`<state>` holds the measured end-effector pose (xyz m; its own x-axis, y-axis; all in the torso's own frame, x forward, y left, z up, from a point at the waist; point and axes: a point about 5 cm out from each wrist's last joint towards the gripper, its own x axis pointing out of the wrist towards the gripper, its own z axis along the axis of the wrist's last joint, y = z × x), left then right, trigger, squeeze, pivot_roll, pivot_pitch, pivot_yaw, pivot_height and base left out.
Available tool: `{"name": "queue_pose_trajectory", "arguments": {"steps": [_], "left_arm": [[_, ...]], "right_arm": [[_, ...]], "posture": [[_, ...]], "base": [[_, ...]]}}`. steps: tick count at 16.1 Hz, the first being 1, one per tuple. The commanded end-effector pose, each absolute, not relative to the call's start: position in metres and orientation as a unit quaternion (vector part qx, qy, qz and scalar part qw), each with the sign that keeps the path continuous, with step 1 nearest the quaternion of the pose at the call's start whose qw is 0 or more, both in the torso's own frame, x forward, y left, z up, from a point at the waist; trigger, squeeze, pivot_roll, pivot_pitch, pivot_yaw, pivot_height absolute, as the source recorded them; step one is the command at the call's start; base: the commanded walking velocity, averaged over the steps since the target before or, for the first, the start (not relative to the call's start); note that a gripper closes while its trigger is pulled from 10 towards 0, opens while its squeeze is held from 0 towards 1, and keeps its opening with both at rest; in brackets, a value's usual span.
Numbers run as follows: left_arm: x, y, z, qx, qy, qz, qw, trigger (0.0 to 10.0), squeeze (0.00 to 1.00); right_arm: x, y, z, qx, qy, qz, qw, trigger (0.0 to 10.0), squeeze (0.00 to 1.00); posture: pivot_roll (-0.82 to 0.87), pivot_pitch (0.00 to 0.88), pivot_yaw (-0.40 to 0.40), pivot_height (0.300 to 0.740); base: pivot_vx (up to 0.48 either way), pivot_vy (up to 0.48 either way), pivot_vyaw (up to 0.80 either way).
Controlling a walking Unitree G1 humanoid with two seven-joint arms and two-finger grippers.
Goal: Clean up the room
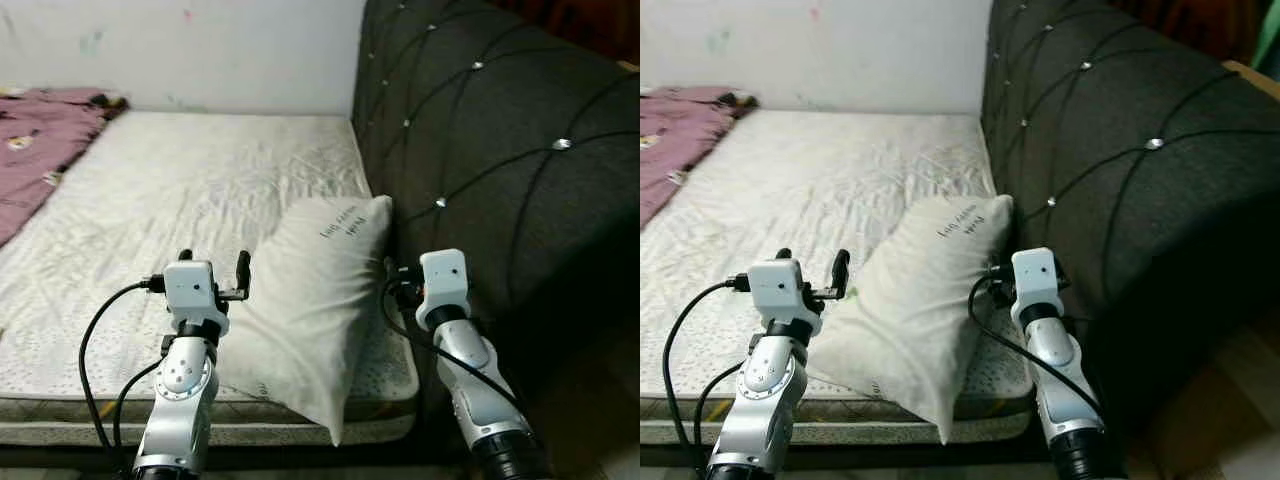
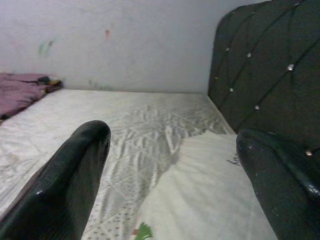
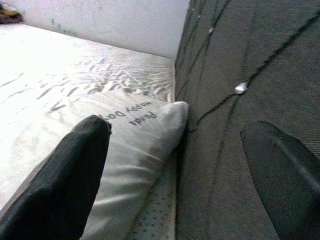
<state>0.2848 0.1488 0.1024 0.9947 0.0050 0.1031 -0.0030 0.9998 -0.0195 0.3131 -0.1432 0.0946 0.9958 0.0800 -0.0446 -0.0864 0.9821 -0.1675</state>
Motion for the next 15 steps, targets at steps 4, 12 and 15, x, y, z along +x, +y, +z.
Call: {"name": "queue_pose_trajectory", "arguments": {"steps": [4,12,15], "left_arm": [[0.287,0.149,0.106,-0.007,-0.056,0.006,0.998,10.0,0.0],[0.272,0.163,0.103,0.004,-0.049,0.024,0.999,10.0,0.0],[0.262,0.17,0.099,0.009,-0.039,0.031,0.999,10.0,0.0]], "right_arm": [[0.315,-0.143,0.097,-0.081,0.017,0.046,0.996,10.0,0.0],[0.311,-0.132,0.103,-0.064,0.01,0.099,0.993,10.0,0.0],[0.303,-0.128,0.105,-0.075,0.009,0.138,0.988,10.0,0.0]], "posture": [[-0.01,0.032,-0.018,0.74],[-0.01,0.085,-0.03,0.725],[-0.01,0.094,-0.032,0.69]], "base": [[0.0,0.0,0.0],[0.0,0.0,0.0],[0.0,0.0,0.0]]}}
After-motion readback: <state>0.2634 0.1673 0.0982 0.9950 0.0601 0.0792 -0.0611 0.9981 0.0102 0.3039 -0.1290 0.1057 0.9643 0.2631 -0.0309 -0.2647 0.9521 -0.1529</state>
